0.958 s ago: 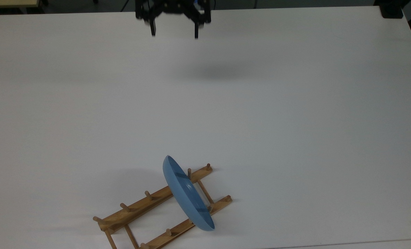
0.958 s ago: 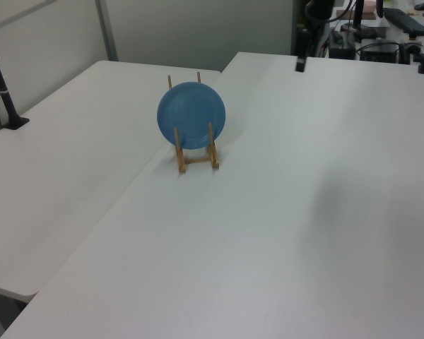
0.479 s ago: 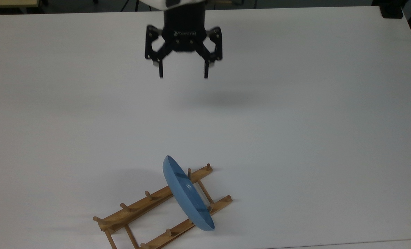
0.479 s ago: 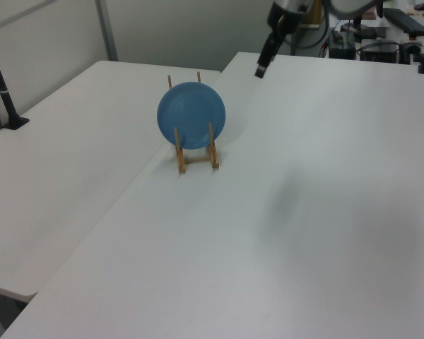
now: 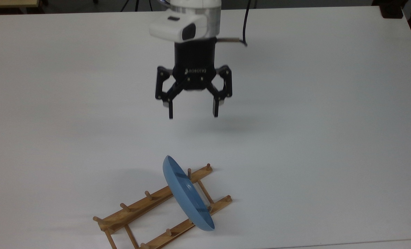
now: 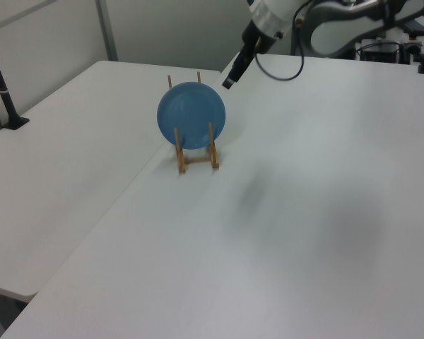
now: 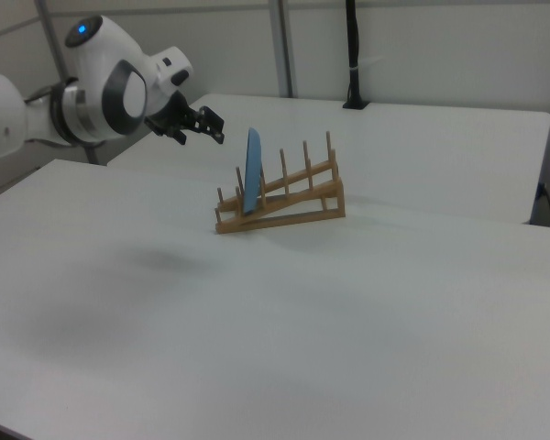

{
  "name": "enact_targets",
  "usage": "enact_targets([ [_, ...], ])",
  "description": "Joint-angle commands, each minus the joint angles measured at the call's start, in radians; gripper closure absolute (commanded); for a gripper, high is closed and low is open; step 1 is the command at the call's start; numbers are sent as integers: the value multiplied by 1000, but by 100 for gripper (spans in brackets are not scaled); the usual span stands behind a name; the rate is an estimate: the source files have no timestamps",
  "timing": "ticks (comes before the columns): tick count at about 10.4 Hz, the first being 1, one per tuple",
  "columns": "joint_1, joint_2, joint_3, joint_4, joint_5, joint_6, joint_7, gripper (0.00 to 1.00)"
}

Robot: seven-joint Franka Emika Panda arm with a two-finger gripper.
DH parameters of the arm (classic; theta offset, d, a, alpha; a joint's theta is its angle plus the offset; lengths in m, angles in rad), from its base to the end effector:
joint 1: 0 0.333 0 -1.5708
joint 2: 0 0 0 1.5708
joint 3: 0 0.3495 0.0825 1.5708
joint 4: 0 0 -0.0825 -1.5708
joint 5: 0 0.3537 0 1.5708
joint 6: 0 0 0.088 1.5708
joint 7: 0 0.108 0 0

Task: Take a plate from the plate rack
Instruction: 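Move the open gripper down toward the blue plate's rim in the rack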

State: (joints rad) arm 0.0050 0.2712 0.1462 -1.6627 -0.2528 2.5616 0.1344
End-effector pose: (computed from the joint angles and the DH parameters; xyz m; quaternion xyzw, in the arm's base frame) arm 0.6606 0.0916 0.5648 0.9444 0.0783 0.3172 0.0360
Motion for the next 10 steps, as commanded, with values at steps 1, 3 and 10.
enact_targets([
  [1, 9, 94, -51, 12, -213, 191, 227, 1],
  [3, 9, 159, -80, 41, -380, 236, 428, 2],
  [10, 10, 227, -116, 70, -537, 236, 605, 18],
])
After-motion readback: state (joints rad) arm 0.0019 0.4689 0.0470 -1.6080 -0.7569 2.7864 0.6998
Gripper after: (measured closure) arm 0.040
